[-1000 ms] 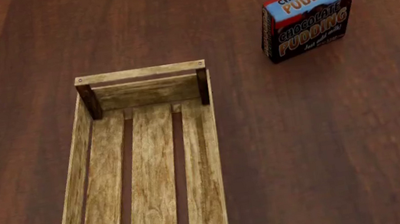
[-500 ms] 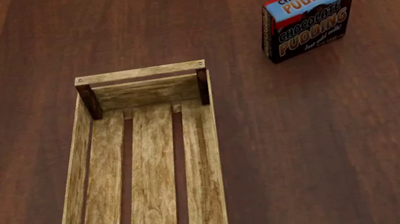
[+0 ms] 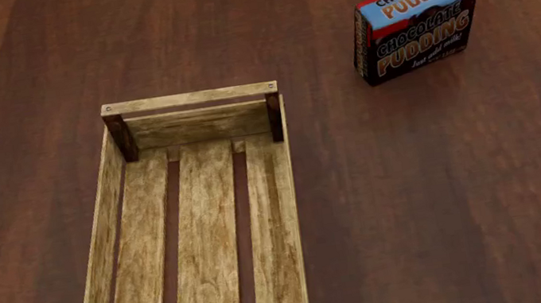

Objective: Stack the left bowl on the right bowl and place them in the tray.

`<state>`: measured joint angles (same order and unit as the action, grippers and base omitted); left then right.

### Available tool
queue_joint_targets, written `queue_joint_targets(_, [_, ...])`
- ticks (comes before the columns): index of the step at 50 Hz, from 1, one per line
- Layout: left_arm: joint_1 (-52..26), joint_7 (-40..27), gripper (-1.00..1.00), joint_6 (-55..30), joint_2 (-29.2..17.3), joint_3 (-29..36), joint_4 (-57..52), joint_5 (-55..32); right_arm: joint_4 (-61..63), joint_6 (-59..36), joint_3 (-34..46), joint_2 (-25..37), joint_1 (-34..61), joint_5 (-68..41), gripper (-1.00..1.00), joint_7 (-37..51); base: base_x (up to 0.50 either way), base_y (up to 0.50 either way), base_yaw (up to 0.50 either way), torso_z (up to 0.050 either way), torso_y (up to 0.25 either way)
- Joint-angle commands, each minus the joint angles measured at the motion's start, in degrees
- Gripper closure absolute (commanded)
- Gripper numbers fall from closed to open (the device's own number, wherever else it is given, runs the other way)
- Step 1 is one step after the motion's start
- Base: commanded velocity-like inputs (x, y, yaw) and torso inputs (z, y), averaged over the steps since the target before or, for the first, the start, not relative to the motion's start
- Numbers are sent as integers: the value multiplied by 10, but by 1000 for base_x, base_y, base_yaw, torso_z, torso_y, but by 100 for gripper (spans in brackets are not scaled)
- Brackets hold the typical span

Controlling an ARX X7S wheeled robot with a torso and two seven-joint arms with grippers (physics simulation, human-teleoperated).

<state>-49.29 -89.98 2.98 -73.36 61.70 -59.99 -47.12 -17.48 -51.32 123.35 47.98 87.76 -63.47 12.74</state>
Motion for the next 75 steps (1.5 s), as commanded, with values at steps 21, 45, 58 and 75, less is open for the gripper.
queue_joint_targets(21, [8,0,-100,33,-7,12,0,25,202,-126,0,112,132,-34,100,89,0,0,0,0,0])
queue_joint_targets(45, [35,0,-100,81,-30,21,0,60,346,-180,83,46,358,126,100,-70,0,0,0,0,0])
queue_joint_targets(58, [41,0,-100,92,-34,21,0,67,343,-118,115,-21,427,207,100,-165,0,0,0,0,0])
queue_joint_targets(75, [54,0,-100,96,-29,13,0,76,284,16,109,-114,452,316,100,-264,0,0,0,0,1])
